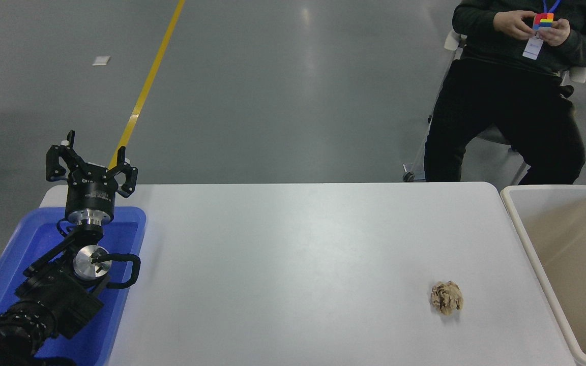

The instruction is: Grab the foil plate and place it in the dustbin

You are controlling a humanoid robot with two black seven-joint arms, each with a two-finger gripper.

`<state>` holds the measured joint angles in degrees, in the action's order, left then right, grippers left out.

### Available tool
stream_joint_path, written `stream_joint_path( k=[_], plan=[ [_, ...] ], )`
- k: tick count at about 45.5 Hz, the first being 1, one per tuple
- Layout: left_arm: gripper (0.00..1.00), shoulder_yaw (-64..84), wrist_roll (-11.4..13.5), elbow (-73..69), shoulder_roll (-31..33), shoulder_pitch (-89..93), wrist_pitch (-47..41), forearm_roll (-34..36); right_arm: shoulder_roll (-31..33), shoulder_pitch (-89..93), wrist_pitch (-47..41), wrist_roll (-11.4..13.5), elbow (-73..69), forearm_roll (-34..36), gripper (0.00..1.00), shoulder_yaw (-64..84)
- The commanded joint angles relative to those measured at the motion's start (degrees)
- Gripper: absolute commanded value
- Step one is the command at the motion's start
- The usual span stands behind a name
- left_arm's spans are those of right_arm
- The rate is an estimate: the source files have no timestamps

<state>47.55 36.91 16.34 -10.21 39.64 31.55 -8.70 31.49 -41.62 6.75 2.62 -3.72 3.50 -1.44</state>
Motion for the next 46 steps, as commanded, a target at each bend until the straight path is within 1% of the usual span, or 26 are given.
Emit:
stream_joint_path(
  k=[1,16,27,28,29,30,31,46],
  plan=[
    [0.99,0.0,0.0,0.0,0.0,0.0,0.0,0.0,-7.8,6.2,2.1,0.0,5.1,0.9,0.00,-8.9],
    [0.99,0.0,0.0,0.0,0.0,0.0,0.0,0.0,-10.4,8.7,2.7,-0.1,5.0,0.3,0.00,-8.0],
    [0.99,0.0,0.0,0.0,0.0,0.0,0.0,0.1,-10.8,9.4,2.6,-0.1,4.9,0.1,0.00,-8.2],
    [0.99,0.0,0.0,0.0,0.0,0.0,0.0,0.0,-10.8,9.5,2.6,-0.1,4.9,0.1,0.19,-8.3],
    [0.99,0.0,0.0,0.0,0.0,0.0,0.0,0.0,-10.8,9.6,2.6,-0.1,4.9,0.1,0.41,-8.7],
    [0.99,0.0,0.0,0.0,0.0,0.0,0.0,0.0,-10.8,9.9,2.2,-0.1,4.9,0.3,0.67,-8.9],
    [0.99,0.0,0.0,0.0,0.0,0.0,0.0,0.0,-10.8,10.2,2.0,-0.2,4.8,0.3,1.00,-8.6],
    [0.99,0.0,0.0,0.0,0.0,0.0,0.0,0.1,-10.6,10.4,1.1,-0.2,4.8,0.1,1.00,-8.2]
  ],
)
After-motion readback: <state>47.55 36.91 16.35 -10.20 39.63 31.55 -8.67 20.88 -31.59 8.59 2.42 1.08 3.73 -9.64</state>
